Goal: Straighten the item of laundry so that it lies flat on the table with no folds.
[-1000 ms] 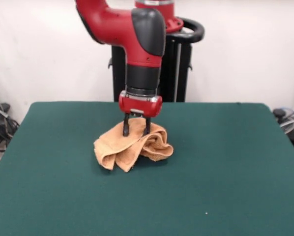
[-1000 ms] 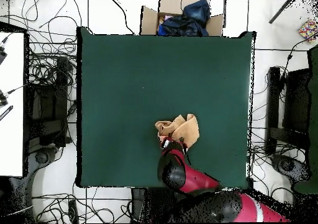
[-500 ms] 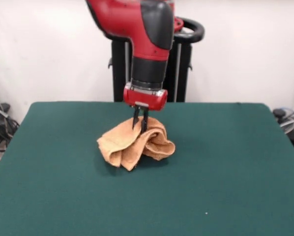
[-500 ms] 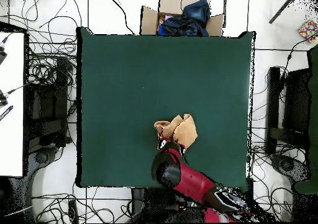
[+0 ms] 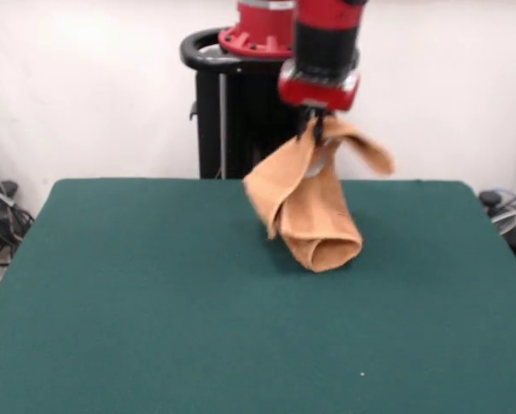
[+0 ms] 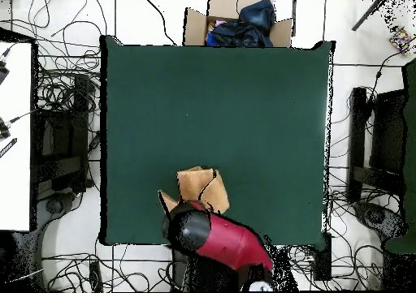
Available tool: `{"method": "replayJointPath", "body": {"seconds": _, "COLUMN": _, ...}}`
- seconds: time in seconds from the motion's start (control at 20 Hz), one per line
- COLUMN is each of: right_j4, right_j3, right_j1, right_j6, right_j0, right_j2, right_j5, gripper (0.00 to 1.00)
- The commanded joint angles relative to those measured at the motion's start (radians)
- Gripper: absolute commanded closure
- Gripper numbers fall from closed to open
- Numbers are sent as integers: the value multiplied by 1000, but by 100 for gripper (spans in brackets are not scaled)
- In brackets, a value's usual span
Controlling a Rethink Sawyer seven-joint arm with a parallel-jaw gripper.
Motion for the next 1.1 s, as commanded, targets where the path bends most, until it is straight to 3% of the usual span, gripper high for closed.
{"method": "replayJointPath", "body": {"seconds": 0.05, "right_j4": 58, "right_j3": -117, "right_j1": -137, "right_j6": 341, "right_j0": 99, "right_j2": -136, "right_j5": 58, "gripper": 100}}
{"method": "replayJointPath", "body": {"seconds": 0.25, "right_j4": 60, "right_j3": -78, "right_j1": -165, "right_j6": 199, "right_j0": -46, "right_j2": -26, "right_j5": -32, "gripper": 100}}
{"method": "replayJointPath", "body": {"seconds": 0.45, "right_j4": 13, "right_j3": -134, "right_j1": -217, "right_j6": 70, "right_j0": -137, "right_j2": -8, "right_j5": 81, "gripper": 100}}
{"method": "replayJointPath", "body": {"seconds": 0.8, "right_j4": -80, "right_j3": -254, "right_j1": -252, "right_j6": -28, "right_j0": -218, "right_j2": 8, "right_j5": 238, "gripper": 100}}
{"method": "replayJointPath", "body": {"seconds": 1.1, "right_j4": -116, "right_j3": -292, "right_j1": -290, "right_j6": -173, "right_j0": -354, "right_j2": 84, "right_j5": 348, "gripper": 100}}
